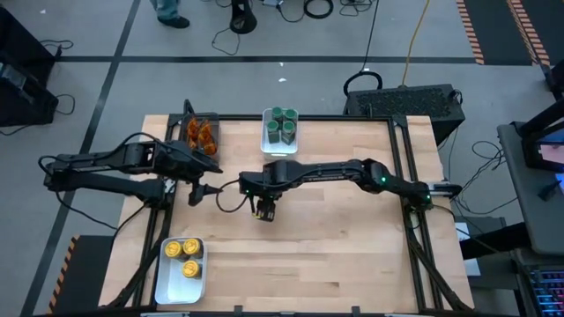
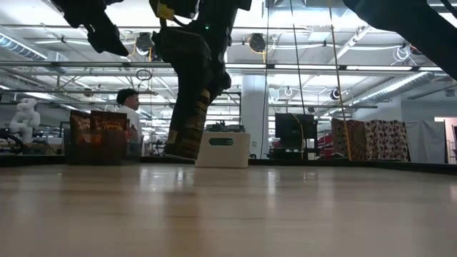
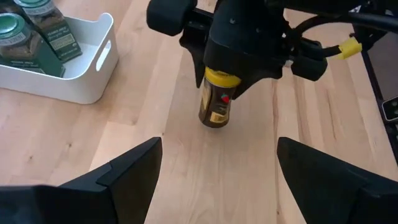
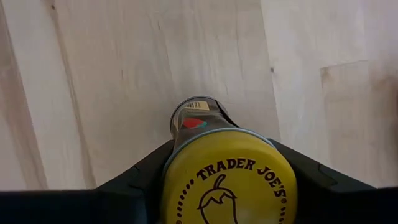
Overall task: Sort spices by type
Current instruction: Put the yellow seasoning bottle into the bottom white bin
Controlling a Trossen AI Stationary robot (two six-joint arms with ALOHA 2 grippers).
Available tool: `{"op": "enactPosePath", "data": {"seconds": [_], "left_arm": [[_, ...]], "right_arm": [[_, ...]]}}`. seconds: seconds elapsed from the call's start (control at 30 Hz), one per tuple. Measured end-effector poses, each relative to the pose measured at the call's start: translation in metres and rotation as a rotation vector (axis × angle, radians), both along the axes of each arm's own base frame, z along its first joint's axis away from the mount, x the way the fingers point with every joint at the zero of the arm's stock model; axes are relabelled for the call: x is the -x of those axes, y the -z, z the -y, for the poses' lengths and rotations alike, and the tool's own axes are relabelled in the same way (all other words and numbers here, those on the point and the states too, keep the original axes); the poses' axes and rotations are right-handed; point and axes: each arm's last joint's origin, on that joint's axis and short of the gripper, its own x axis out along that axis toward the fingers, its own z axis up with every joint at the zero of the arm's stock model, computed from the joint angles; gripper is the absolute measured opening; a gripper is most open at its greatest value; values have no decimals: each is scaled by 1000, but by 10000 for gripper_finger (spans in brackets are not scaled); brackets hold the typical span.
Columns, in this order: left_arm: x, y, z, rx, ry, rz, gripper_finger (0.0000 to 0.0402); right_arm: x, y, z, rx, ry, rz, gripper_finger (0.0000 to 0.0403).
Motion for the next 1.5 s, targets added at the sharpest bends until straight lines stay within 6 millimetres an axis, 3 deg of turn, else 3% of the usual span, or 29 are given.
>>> {"op": "enactPosePath", "data": {"seconds": [0.37, 0.87, 1.0, 1.2, 1.5], "left_arm": [[-6, 2, -1, 11, -32, -13, 322], [-7, 3, -1, 11, -34, -18, 322], [-16, 6, 1, 43, -41, -32, 322], [-41, 17, 10, 44, 13, -56, 322], [-87, 28, 15, 11, 36, 45, 322]], "right_arm": [[-2, -1, 1, -37, -49, 20, 270], [2, -19, 6, -34, -25, 51, 276], [5, -31, 9, -27, -36, 83, 277], [18, -66, 16, 1, -59, 159, 277], [68, -127, 28, 167, -24, 141, 277]]}}
